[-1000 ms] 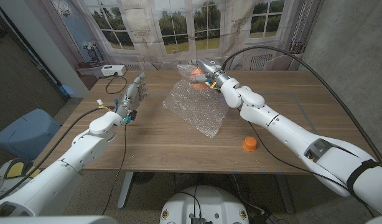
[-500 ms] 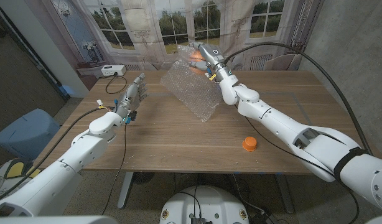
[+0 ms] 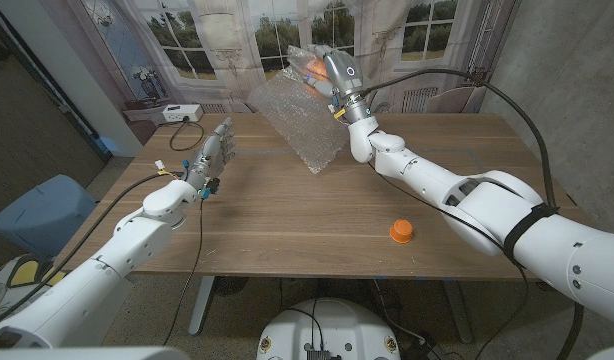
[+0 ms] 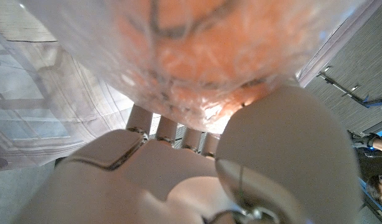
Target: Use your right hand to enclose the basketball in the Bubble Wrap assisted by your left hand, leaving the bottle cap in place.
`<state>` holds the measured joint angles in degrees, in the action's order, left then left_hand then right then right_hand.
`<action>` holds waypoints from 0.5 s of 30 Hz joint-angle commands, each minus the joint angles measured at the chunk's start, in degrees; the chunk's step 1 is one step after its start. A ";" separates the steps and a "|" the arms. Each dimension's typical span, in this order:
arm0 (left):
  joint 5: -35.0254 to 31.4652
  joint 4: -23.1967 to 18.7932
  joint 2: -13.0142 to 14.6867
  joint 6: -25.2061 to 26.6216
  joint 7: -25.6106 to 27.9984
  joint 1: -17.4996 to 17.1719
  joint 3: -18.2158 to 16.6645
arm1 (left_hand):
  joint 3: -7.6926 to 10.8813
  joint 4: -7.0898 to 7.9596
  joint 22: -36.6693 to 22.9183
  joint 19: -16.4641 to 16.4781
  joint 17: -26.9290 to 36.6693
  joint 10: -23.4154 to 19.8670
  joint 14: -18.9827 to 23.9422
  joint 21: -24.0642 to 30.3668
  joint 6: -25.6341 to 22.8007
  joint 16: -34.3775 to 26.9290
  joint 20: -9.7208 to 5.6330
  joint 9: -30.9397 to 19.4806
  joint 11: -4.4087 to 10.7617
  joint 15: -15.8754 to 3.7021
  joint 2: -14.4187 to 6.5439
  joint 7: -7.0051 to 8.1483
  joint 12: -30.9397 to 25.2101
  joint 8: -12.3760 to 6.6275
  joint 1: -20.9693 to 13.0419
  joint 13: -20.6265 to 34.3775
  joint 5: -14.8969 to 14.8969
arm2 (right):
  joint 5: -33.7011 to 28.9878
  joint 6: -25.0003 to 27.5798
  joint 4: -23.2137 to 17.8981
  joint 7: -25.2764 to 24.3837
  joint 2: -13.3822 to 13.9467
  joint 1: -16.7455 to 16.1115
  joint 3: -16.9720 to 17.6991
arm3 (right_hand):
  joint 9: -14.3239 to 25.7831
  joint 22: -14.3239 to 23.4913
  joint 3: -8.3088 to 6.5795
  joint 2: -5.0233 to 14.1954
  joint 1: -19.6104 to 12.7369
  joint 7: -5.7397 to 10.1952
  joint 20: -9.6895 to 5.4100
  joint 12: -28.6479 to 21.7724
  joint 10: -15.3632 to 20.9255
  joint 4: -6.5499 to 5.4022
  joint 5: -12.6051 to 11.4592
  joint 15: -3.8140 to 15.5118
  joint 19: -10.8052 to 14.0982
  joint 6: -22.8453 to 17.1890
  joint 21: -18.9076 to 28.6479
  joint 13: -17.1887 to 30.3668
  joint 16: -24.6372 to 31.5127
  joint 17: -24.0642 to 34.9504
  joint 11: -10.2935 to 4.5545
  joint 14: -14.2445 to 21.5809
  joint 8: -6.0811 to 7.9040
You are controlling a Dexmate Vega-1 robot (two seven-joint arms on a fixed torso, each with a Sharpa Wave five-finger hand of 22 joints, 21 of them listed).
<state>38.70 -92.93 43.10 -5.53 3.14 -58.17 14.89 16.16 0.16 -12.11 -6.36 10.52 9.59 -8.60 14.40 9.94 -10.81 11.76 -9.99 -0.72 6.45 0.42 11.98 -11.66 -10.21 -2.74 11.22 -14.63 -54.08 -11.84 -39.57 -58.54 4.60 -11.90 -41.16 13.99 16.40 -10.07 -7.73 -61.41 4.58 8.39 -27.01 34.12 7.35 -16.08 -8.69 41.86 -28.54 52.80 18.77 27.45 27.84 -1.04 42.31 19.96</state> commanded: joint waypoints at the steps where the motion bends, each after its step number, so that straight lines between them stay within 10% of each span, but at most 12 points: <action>1: 0.01 -1.08 0.15 1.31 0.48 0.30 0.38 | -0.26 -0.07 -0.18 0.04 0.23 3.00 -0.44 0.01 5.98 -0.07 0.38 -0.12 -0.15 -0.13 -0.17 0.30 -0.31 -0.32 0.40 0.01 -0.25 | -20.17 -5.44 2.99 -5.46 -5.76 -2.34 22.16 | 0.26 0.32 -0.10 16.94 -17.10 -0.06 -20.82 -0.54 0.25 -0.40 0.30 21.79 7.93 -1.48 0.83 0.27 -0.40 0.49 -0.28 13.78 0.13; 9: -0.25 -1.68 0.05 2.09 0.55 0.69 0.97 | -0.35 0.03 -0.19 0.05 0.23 3.04 -0.45 0.01 5.98 -0.08 0.38 -0.12 -0.07 -0.14 -0.22 0.34 -0.31 -0.33 0.46 0.01 -0.30 | -29.43 -11.07 -7.94 -5.46 -9.33 -9.00 35.97 | 0.33 0.55 -0.21 16.84 -17.49 -0.36 -20.78 -1.24 1.66 -0.34 0.61 21.99 7.19 -2.92 2.06 0.61 -1.05 0.85 -0.26 14.02 0.46; 15: -0.55 -1.06 -0.40 2.56 -0.33 2.02 2.01 | -0.41 0.10 -0.19 0.05 0.24 3.05 -0.45 0.00 6.01 -0.08 0.38 -0.12 -0.07 -0.08 -0.26 0.33 -0.31 -0.32 0.50 0.01 -0.33 | -32.11 -13.87 -15.58 -5.46 -10.14 -16.16 38.61 | 0.39 0.73 -0.22 16.91 -17.52 -0.58 -20.68 -2.04 3.14 -0.55 0.90 21.82 6.55 -4.26 3.18 0.95 -1.48 1.23 -0.31 14.52 0.75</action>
<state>38.55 -94.17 43.18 -3.90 3.57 -57.60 15.59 15.92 0.40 -12.11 -6.36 10.52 9.59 -8.60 14.40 9.94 -10.81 11.76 -10.00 -0.72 6.45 0.42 11.97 -11.66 -10.21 -2.74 11.22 -14.62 -76.87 -19.70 -43.75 -63.34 -2.36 -18.11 -15.08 14.26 16.88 -10.06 -7.89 -61.57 4.18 8.39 -28.47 36.10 7.34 -15.42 -8.59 41.86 -31.99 55.29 19.43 26.26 28.74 -1.50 42.99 20.36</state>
